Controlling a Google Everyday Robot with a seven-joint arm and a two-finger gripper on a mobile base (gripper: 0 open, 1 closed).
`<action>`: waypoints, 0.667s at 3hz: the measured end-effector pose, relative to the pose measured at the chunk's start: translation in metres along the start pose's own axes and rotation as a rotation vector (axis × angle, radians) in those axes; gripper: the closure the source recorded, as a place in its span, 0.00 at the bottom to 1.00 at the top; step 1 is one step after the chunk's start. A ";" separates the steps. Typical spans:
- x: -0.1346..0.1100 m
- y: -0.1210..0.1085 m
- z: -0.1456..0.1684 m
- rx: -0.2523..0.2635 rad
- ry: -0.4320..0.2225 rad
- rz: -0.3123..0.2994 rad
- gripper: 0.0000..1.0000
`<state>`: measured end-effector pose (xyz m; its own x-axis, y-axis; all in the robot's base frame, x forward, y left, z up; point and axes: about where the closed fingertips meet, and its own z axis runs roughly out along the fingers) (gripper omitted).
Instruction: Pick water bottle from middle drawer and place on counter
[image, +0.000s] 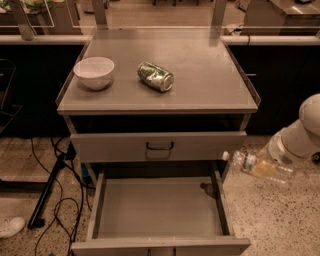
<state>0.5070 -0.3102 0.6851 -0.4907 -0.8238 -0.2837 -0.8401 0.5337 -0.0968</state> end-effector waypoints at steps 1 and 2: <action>-0.012 -0.007 -0.027 0.033 -0.011 -0.011 1.00; -0.027 -0.015 -0.061 0.087 -0.028 -0.030 1.00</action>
Offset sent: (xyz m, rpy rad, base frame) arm 0.0174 0.0031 0.1005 -0.0413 -0.1433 0.0068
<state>0.5189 -0.3074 0.7520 -0.4582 -0.8347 -0.3055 -0.8304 0.5246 -0.1877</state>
